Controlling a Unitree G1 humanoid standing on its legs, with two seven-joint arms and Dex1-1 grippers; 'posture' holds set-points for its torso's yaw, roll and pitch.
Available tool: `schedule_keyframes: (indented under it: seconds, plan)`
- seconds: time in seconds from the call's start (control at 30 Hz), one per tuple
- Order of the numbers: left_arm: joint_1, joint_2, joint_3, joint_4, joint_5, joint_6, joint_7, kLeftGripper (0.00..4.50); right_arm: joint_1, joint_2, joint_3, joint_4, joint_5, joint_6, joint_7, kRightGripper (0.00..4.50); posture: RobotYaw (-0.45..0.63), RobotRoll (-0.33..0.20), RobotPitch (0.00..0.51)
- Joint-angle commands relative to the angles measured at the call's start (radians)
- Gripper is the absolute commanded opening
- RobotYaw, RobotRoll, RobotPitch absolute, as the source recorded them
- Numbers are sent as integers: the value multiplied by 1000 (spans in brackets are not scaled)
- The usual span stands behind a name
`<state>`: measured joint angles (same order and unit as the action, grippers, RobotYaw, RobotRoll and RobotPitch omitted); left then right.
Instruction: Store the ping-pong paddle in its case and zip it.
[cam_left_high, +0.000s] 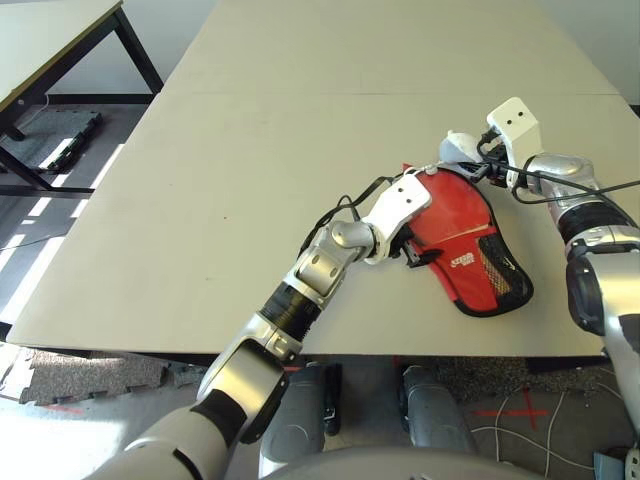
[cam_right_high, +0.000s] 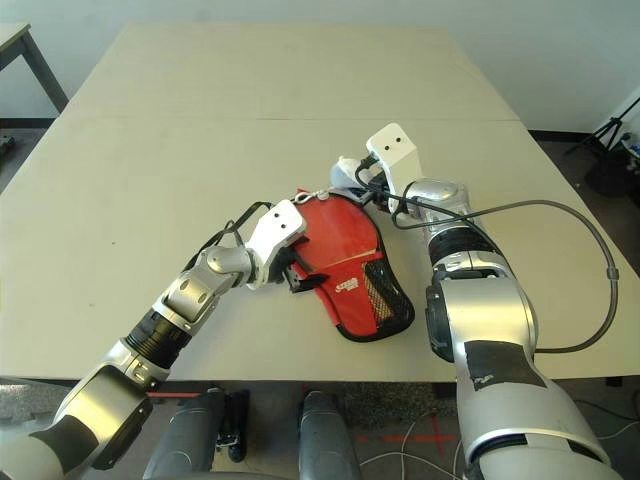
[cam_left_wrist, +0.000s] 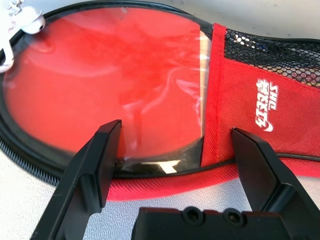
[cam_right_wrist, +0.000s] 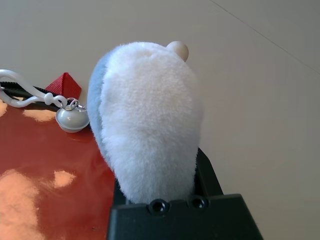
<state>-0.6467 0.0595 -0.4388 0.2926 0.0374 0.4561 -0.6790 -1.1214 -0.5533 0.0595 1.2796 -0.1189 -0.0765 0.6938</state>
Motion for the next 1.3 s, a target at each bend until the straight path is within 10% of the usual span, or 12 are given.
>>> schedule_keyframes:
  seconds: [0.03, 1.3]
  plan:
    - [29, 5, -22, 26, 14, 24, -8, 4500, -9, -42, -23, 23, -12, 24, -83, 439, -32, 0, 154]
    - [-208, -94, 3, 399, 51, -37, -40, 4500, 23, -44, -34, 4, -10, 17, -39, 437, -78, 0, 166]
